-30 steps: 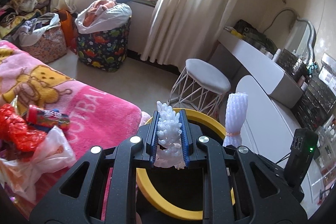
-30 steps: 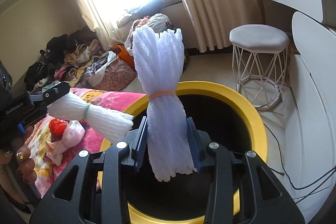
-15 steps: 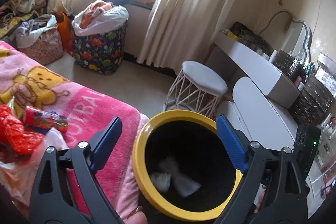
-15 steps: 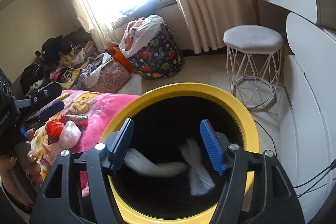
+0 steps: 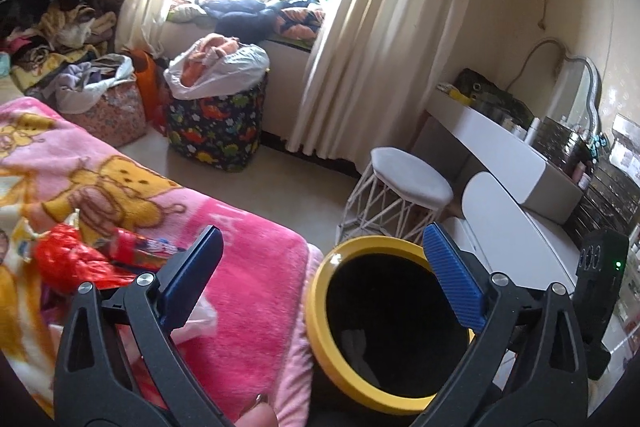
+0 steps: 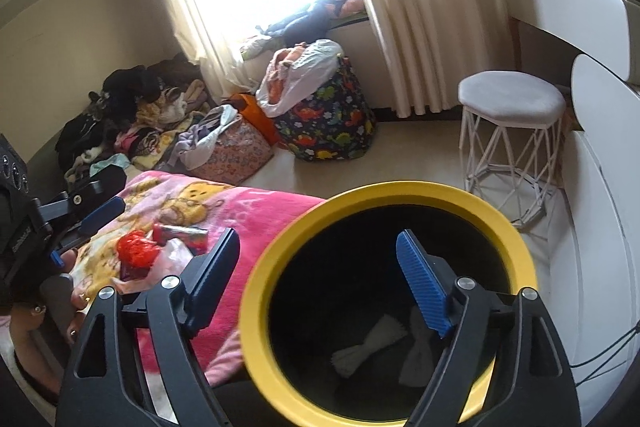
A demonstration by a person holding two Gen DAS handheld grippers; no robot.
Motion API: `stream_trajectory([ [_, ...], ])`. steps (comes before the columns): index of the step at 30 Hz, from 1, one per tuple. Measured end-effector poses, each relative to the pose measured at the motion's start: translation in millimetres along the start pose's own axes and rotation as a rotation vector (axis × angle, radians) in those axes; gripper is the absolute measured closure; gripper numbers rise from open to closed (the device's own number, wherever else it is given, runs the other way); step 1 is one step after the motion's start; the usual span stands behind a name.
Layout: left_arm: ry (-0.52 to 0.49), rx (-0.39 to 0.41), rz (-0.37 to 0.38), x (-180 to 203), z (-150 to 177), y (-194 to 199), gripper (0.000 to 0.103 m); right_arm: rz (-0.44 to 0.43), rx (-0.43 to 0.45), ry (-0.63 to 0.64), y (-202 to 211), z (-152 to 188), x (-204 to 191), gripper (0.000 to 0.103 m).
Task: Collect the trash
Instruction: 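Move both tools back over the red bag on the blanket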
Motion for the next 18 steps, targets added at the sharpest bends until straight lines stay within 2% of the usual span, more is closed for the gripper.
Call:
stream_trajectory([
  [18, 0.058, 0.063, -0.100, -53, -8, 38, 0.011, -0.116, -0.031, 0.122, -16, 8, -84, 0.017],
])
Point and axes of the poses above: each gripper's, at about its wrist camera, not at the fingertips, and y roughly against the way its jaws point, x to its right, z to its underside, the point moved 7 cm from there along -y, roughly the way its jaws point, and after that the axes turned 2 degrees about -y, right-handed, at the moved point
